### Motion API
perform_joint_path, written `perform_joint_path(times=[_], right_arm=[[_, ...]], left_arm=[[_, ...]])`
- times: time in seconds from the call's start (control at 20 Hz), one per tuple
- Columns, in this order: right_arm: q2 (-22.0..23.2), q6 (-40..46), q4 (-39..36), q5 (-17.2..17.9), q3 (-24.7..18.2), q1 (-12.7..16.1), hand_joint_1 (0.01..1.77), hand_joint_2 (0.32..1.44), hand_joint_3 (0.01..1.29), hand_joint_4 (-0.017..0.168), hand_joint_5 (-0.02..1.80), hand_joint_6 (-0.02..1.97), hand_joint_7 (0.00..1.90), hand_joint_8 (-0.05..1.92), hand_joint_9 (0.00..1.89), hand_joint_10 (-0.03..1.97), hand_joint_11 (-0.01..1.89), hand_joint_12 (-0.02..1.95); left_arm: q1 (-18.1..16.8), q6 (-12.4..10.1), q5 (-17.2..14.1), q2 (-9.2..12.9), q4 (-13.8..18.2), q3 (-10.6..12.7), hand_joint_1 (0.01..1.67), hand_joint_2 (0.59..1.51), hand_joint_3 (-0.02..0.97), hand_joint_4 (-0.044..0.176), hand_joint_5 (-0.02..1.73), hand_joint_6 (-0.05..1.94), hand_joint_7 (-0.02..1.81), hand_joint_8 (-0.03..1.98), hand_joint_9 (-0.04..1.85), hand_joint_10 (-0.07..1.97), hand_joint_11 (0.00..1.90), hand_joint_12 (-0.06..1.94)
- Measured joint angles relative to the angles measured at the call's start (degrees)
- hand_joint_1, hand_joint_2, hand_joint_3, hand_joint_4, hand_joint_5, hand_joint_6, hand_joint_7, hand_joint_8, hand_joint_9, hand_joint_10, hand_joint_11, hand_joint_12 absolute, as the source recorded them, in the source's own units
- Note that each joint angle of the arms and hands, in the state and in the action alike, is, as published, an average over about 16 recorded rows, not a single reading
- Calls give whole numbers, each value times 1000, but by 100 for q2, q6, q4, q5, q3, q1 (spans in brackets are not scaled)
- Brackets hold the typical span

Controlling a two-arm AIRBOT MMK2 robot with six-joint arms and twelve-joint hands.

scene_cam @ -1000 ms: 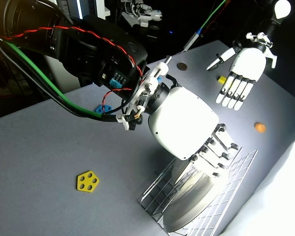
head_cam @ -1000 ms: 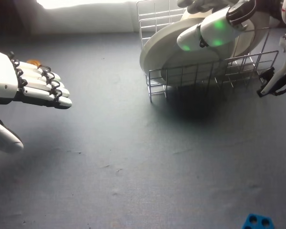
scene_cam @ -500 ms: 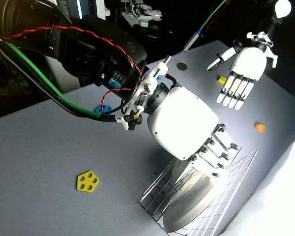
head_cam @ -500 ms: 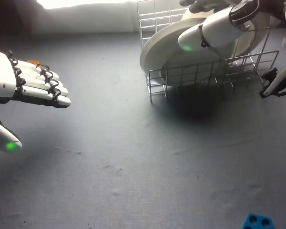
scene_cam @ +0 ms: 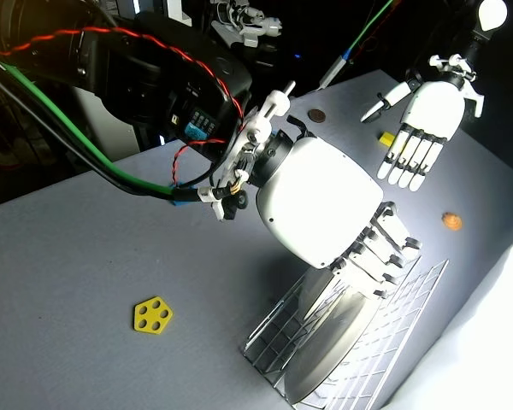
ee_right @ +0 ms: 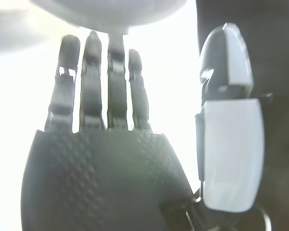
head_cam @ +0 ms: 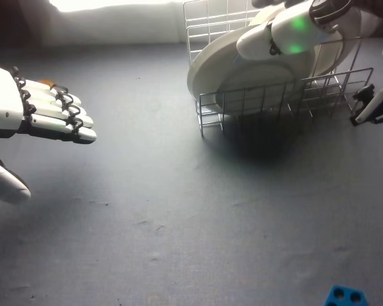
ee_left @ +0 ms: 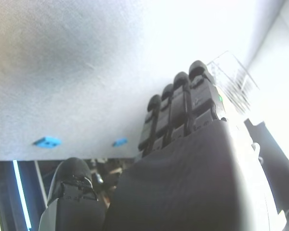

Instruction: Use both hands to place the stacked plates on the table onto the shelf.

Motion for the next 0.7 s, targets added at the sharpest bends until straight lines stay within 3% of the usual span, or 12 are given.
perform_joint_path(times=[0.4, 0.7], right_arm=[[270, -268, -5, 5, -325, 224, 896, 1012, 13, -1, 376, 106, 467, 24, 243, 397, 21, 1174], [493, -543, 0, 16, -554, 368, 890, 1012, 13, -1, 385, 102, 469, 24, 255, 404, 22, 1200]], left_arm=[[-233, 179, -102, 125, 28, -291, 13, 1106, 17, 1, 20, 6, 18, -13, 14, 16, 20, 13], [-544, 421, -296, 352, 111, -782, 13, 1108, 17, 2, 21, 6, 16, -12, 14, 16, 21, 12]])
